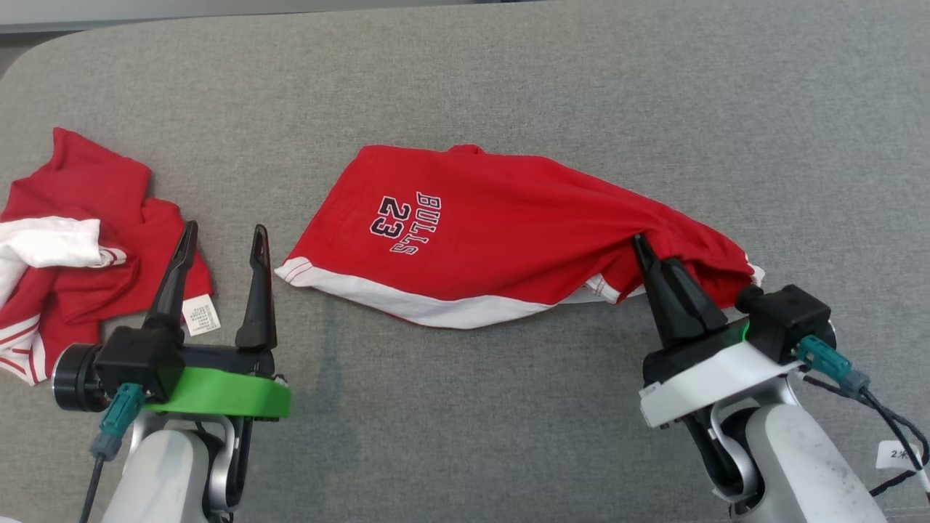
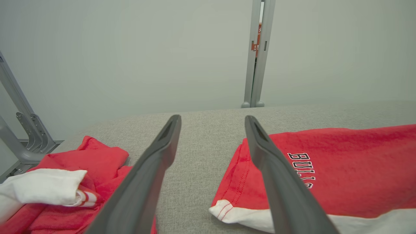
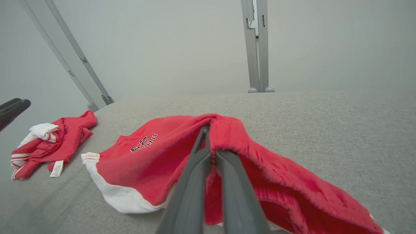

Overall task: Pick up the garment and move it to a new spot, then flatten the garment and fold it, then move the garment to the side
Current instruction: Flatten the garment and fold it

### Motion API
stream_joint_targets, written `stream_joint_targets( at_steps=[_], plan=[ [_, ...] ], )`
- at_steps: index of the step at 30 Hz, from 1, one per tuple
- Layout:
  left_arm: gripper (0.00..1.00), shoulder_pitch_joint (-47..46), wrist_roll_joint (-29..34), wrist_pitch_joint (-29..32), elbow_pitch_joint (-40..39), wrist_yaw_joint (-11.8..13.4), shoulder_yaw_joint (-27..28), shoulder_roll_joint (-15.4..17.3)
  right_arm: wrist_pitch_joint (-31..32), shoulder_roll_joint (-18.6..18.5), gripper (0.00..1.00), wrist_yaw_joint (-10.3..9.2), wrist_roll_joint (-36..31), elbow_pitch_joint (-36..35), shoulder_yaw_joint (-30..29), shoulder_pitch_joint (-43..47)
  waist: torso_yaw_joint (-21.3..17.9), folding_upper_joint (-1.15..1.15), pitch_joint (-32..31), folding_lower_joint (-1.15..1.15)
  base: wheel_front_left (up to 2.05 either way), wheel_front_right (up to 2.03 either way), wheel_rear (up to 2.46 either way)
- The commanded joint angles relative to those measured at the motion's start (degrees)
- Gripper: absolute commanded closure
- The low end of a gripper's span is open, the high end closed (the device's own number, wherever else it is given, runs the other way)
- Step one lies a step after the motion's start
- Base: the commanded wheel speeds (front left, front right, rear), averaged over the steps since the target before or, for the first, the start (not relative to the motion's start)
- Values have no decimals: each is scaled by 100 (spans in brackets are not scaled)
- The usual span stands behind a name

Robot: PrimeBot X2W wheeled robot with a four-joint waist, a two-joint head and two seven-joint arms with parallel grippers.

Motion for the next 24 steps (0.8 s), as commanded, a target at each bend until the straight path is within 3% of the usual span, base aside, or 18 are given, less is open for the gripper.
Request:
stream_joint_targets(
  at_steps=[1,8,19,20,21,22,24],
  plan=[
    [0,-110,35,1,-27,-38,6,-43,59,-66,100,-2,-2,-25,-53,-151,64,0,85,0,0,0,0],
    [0,-358,160,1,-94,-151,-14,-227,254,-309,100,-2,74,178,-202,-701,327,0,515,0,0,0,0],
    [0,-615,340,1,-48,-377,96,-542,149,-740,100,-2,301,1392,-327,-1604,568,0,935,0,0,0,0],
    [0,-619,363,1,-38,-400,109,-557,106,-753,96,-2,317,1468,-311,-1637,564,0,935,0,0,0,0],
    [0,-621,380,1,-27,-414,126,-575,29,-764,42,-2,331,1563,-315,-1679,553,0,927,0,0,0,0],
    [0,-613,395,1,-12,-426,148,-581,-26,-757,0,-2,335,1633,-326,-1685,534,0,904,0,0,0,0],
    [0,-575,437,0,21,-458,196,-588,-154,-730,0,-2,326,1728,-358,-1624,481,0,833,0,0,0,0]
  ],
)
